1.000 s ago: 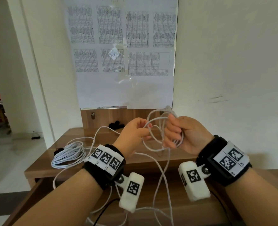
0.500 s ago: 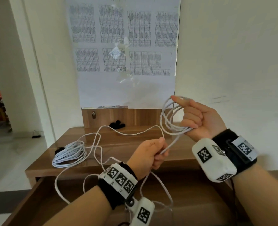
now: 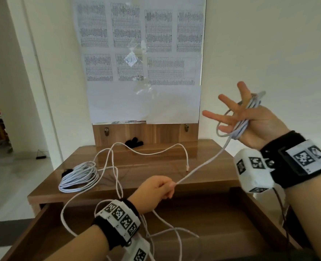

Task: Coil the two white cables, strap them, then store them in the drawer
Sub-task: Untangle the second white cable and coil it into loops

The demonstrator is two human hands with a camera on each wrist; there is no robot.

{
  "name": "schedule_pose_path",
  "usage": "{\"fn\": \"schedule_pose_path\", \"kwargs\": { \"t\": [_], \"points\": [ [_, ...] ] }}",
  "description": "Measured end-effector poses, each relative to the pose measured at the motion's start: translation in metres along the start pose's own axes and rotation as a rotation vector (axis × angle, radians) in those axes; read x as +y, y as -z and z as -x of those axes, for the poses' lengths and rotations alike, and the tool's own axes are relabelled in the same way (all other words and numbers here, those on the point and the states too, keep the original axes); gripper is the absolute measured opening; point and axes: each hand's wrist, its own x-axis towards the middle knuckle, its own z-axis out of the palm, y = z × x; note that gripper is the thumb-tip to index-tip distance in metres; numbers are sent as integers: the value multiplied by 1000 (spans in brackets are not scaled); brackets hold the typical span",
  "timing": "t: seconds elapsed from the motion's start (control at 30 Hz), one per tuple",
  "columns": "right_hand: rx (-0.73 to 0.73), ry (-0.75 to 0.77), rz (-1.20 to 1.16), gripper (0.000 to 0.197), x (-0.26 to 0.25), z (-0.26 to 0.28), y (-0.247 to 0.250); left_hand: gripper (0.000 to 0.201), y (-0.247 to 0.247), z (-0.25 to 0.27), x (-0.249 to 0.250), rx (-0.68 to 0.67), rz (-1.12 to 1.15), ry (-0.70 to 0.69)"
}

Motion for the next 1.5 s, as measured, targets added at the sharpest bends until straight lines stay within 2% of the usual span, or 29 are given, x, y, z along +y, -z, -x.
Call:
{"fn": "schedule_pose_path", "kwargs": {
  "t": [0.07, 0.13, 0.2, 0.3, 0.43, 0.53, 0.6, 0.73, 0.8, 0.83, 0.97, 1.07, 1.13, 1.2, 1.23, 1.3, 1.37, 1.4, 1.43, 1.5],
  "points": [
    [78, -32, 215, 99, 8, -2, -7, 37, 9, -4, 10, 49, -205, -24],
    [41, -102, 462, 105, 19, -3, -13, 37, 19, -9, 32, 67, -377, -66],
    [-58, -214, 716, 110, 31, -4, -13, 38, 31, -12, 58, 110, -466, -114],
    [-223, -421, 843, 88, 51, -6, -8, 37, 51, -19, 89, 217, -424, -242],
    [-207, -602, 550, 61, 74, -6, -5, 41, 65, -37, 108, 321, -369, -333],
    [-238, -584, 363, 42, 80, 0, -14, 44, 68, -49, 108, 428, -322, -301],
    [-263, -558, 297, 35, 82, 4, -17, 45, 67, -53, 101, 462, -307, -267],
    [-261, -515, 179, 36, 85, 9, -13, 46, 62, -55, 85, 460, -332, -164],
    [-244, -515, 207, 42, 87, 12, -10, 47, 60, -54, 79, 454, -331, -136],
    [-246, -513, 232, 39, 88, 13, -9, 46, 59, -54, 78, 449, -325, -132],
    [-343, -553, 149, 22, 88, 16, -8, 43, 59, -50, 75, 428, -256, -212],
    [-444, -579, -35, 18, 86, 13, -8, 36, 55, -39, 77, 264, -41, -258],
    [-470, -561, -113, 19, 84, 10, -9, 36, 50, -32, 75, 140, 105, -219],
    [-464, -546, -126, 22, 83, 10, -10, 37, 49, -31, 69, 98, 170, -194],
    [-437, -545, -102, 27, 83, 11, -9, 35, 49, -31, 66, 119, 159, -194],
    [-333, -545, 44, 44, 84, 14, -8, 29, 52, -34, 64, 253, 51, -203],
    [-174, -499, 325, 55, 88, 15, -7, 28, 59, -36, 63, 426, -43, -217],
    [-115, -458, 469, 61, 90, 16, -7, 28, 62, -35, 64, 467, -67, -236],
    [-90, -423, 572, 69, 92, 17, -7, 28, 64, -34, 68, 466, -77, -260],
    [-121, -416, 616, 81, 97, 20, -8, 26, 66, -31, 79, 394, -120, -314]
  ]
}}
